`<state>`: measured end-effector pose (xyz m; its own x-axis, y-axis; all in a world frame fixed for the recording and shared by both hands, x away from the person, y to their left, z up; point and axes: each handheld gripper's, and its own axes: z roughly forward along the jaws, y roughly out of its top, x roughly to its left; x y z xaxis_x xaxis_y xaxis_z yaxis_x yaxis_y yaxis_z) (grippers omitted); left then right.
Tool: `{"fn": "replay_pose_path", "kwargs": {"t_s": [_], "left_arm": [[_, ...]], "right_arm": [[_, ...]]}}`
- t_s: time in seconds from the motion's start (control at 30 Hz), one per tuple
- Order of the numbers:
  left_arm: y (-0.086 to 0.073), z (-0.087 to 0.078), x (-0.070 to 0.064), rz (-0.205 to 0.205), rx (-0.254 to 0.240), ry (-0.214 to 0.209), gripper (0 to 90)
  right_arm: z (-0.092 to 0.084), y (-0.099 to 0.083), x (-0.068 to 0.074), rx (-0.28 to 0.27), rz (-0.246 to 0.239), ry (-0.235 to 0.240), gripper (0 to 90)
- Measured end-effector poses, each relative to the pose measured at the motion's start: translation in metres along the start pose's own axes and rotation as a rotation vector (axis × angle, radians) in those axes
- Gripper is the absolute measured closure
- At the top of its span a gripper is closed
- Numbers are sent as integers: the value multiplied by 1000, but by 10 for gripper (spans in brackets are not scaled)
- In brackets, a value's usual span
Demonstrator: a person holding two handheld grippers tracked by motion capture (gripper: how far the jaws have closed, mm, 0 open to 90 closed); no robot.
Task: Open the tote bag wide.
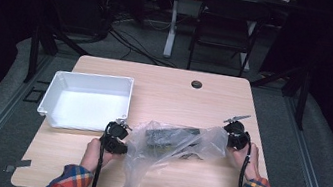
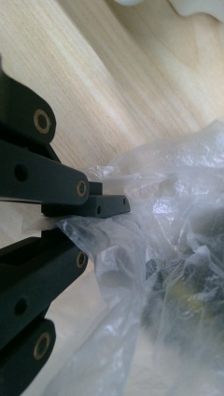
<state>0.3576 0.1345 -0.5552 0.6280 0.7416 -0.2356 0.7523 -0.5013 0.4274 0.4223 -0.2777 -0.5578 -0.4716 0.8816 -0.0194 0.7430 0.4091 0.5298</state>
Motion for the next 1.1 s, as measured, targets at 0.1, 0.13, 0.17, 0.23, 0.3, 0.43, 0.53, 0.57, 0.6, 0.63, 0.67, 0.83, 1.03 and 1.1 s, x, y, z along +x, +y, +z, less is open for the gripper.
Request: {"fn": "replay_pose_path", "kwargs": {"t_s": [0.1, 0.13, 0.17, 0.23, 0.3, 0.43, 0.53, 0.57, 0.6, 0.63, 0.67, 0.83, 1.03, 1.1], "left_arm": [[-1, -16, -4, -7, -51, -26, 717], [-1, -22, -6, -4, -70, -33, 670], [-2, -28, -8, -2, -78, -28, 617], [-3, -38, -11, 7, -104, -17, 562], [-4, -45, -12, 9, -110, -3, 510], [-8, -63, -9, -13, -170, 4, 449], [-4, -81, -10, -29, -264, -8, 423], [-1, -87, -13, -30, -298, -22, 418], [2, -90, -17, -19, -328, -40, 401], [6, -91, -21, -12, -349, -51, 380], [10, -88, -27, 0, -359, -51, 370], [28, -56, -45, 64, -282, -45, 316], [28, -31, -57, 130, -190, -1, 329], [28, -25, -59, 158, -159, 29, 435]], "right_arm": [[-12, -1, -4, -39, -4, 52, 744], [-19, -2, -6, -57, 2, 83, 719], [-25, -2, -7, -80, 4, 97, 685], [-35, -2, -10, -89, -2, 132, 645], [-45, -3, -11, -119, 1, 152, 601], [-58, -3, -13, -158, 9, 178, 548], [-63, -3, -12, -175, 15, 204, 549], [-62, -2, -11, -185, 14, 209, 548], [-62, -1, -10, -181, 18, 215, 548], [-61, 0, -9, -185, 15, 210, 548], [-60, 1, -7, -190, 14, 214, 547], [-61, 2, -5, -180, 28, 194, 530], [-71, -5, -15, -197, 61, 189, 503], [-76, -8, -17, -198, 71, 187, 486]]}}
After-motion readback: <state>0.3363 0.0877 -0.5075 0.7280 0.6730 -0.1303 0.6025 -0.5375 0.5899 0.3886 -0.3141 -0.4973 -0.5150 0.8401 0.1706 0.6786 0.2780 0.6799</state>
